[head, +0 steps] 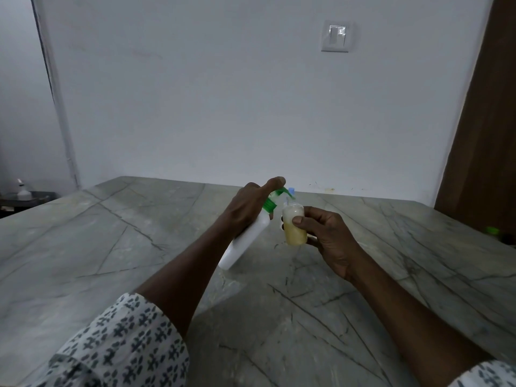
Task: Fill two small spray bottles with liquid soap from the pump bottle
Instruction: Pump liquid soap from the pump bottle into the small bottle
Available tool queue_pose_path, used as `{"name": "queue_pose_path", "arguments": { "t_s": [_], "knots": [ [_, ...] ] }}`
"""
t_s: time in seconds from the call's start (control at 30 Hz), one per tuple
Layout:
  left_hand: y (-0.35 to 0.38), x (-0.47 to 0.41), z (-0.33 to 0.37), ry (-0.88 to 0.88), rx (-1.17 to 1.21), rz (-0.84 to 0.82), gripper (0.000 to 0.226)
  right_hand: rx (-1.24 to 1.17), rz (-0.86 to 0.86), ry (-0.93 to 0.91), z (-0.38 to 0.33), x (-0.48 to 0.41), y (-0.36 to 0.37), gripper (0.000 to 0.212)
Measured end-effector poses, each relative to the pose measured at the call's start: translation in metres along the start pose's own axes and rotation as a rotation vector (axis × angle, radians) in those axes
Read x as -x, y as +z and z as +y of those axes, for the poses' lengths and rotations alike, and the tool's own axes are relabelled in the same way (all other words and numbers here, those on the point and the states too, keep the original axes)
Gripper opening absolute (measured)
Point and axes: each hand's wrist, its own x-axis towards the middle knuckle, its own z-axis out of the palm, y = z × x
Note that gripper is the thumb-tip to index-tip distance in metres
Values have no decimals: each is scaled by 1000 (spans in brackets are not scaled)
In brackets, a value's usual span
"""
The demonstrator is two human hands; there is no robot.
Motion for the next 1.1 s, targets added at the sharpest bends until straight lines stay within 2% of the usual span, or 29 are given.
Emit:
{"name": "queue_pose_path", "arguments": {
  "t_s": [0.13, 0.23, 0.3, 0.43, 0.57, 0.7, 0.93, 1.1],
  "knots": [
    [-4, 1, 1, 21, 122, 41, 77, -17, -16, -8, 0, 0, 2, 32],
    [-10, 1, -2, 23, 274, 72, 55, -6, -20, -14, 1, 0, 3, 31],
    [-17, 0, -6, 14, 374, 90, 49, -10, -12, -12, 1, 1, 3, 30],
    [-34, -4, -15, -21, 510, 71, 55, -31, 1, -14, 0, 2, 2, 28],
    [-46, -8, -21, 19, 615, -25, 57, -24, 6, -6, 2, 1, 2, 28],
    [-45, -8, -22, -12, 556, -99, 63, -12, 3, 0, 5, -1, 2, 30],
    [-40, -7, -25, -47, 656, -55, 64, -15, 20, 10, 7, -1, 3, 30],
    [-39, -7, -29, -29, 648, -88, 83, -13, 33, 11, 8, -2, 3, 31]
  ]
}}
